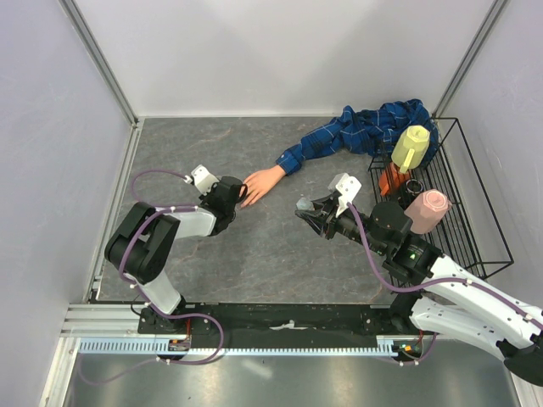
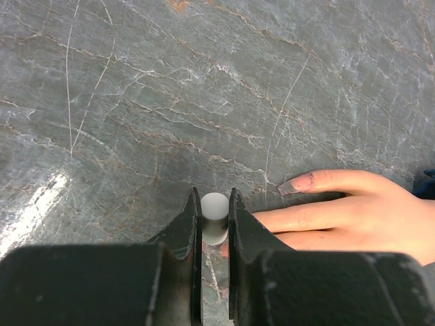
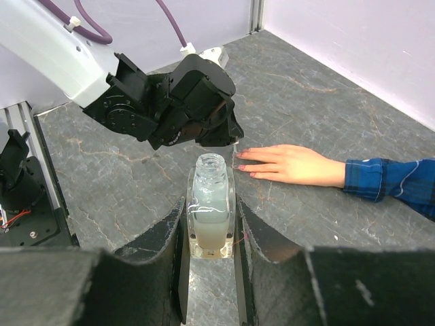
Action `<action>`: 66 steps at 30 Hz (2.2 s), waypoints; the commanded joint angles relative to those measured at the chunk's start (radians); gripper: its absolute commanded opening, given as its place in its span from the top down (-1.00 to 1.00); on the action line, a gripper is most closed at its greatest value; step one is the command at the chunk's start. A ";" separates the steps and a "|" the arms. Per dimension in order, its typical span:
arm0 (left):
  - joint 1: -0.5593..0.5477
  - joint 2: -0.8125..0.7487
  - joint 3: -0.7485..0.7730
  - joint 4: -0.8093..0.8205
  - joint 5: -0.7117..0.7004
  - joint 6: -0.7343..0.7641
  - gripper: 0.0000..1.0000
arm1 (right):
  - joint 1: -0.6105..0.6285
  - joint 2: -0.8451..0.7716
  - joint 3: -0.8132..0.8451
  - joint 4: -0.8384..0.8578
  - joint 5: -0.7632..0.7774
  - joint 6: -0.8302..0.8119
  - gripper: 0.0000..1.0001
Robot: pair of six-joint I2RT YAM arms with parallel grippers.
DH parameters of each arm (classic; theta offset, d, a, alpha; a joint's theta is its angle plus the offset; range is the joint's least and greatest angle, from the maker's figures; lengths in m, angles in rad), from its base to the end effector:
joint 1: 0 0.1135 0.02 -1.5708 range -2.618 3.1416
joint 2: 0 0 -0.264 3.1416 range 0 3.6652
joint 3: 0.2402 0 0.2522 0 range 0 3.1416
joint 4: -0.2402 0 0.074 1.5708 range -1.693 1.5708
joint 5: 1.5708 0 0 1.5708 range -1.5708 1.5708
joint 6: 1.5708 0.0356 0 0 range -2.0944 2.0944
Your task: Paint the nails
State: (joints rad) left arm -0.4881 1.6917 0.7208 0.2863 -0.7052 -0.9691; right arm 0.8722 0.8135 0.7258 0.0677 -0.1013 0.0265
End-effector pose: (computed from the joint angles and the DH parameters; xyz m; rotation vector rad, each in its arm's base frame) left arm 0.2917 -0.1287 0.1433 -0.8333 1.8996 -0.0847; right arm 0.1241 0.1534 0.3415 -0.7491 1.4657 0.7750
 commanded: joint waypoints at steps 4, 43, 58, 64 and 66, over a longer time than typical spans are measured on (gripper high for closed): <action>0.005 -0.038 -0.006 0.002 -0.050 -0.040 0.96 | -0.006 -0.002 -0.003 0.058 -0.021 0.009 1.00; 0.002 -0.050 -0.014 0.010 -0.040 -0.014 0.96 | -0.007 -0.005 -0.008 0.060 -0.021 0.009 1.00; 0.003 -0.041 -0.011 0.065 -0.002 0.000 0.97 | -0.009 0.006 -0.006 0.063 -0.026 0.012 1.00; 0.000 -0.032 -0.003 0.070 0.009 0.004 0.96 | -0.009 0.007 -0.005 0.063 -0.028 0.010 1.00; -0.003 -0.030 -0.003 0.070 0.009 0.004 0.97 | -0.009 0.009 -0.005 0.063 -0.028 0.010 1.00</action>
State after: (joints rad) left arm -0.4885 1.6741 0.7128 0.3172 -0.6842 -0.9699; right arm 0.8673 0.8204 0.7181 0.0742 -0.1162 0.0299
